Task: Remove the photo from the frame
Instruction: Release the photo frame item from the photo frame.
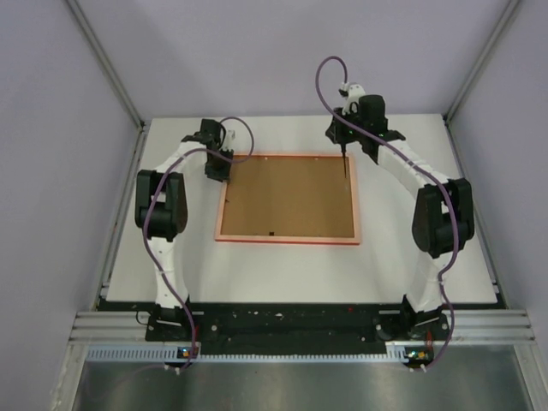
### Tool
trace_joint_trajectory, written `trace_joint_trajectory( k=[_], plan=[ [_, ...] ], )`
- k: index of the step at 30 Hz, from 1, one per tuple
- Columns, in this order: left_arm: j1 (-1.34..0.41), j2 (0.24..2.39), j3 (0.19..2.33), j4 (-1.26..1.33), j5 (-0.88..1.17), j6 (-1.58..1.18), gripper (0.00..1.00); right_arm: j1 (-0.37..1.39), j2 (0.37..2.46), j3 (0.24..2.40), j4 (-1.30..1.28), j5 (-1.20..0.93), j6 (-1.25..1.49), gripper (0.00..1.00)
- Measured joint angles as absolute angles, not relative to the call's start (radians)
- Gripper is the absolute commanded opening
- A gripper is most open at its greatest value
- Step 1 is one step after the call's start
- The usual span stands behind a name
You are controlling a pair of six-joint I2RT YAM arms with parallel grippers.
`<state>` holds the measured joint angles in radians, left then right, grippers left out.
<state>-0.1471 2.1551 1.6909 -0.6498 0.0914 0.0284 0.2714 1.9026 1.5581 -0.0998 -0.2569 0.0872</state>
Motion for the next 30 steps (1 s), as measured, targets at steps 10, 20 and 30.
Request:
trace_joint_trajectory(
  k=[10, 20, 30],
  plan=[
    [-0.142, 2.135, 1.65, -0.609, 0.136, 0.031, 0.19, 0.305, 1.992, 1.662, -0.12, -0.258, 0.016, 0.0],
    [-0.156, 2.089, 1.574, -0.585, 0.194, 0.034, 0.11, 0.359, 2.057, 1.672, -0.1, -0.249, -0.113, 0.0],
    [-0.185, 2.068, 1.542, -0.58, 0.194, 0.037, 0.11, 0.406, 2.135, 1.686, -0.024, -0.221, -0.112, 0.0]
  ],
)
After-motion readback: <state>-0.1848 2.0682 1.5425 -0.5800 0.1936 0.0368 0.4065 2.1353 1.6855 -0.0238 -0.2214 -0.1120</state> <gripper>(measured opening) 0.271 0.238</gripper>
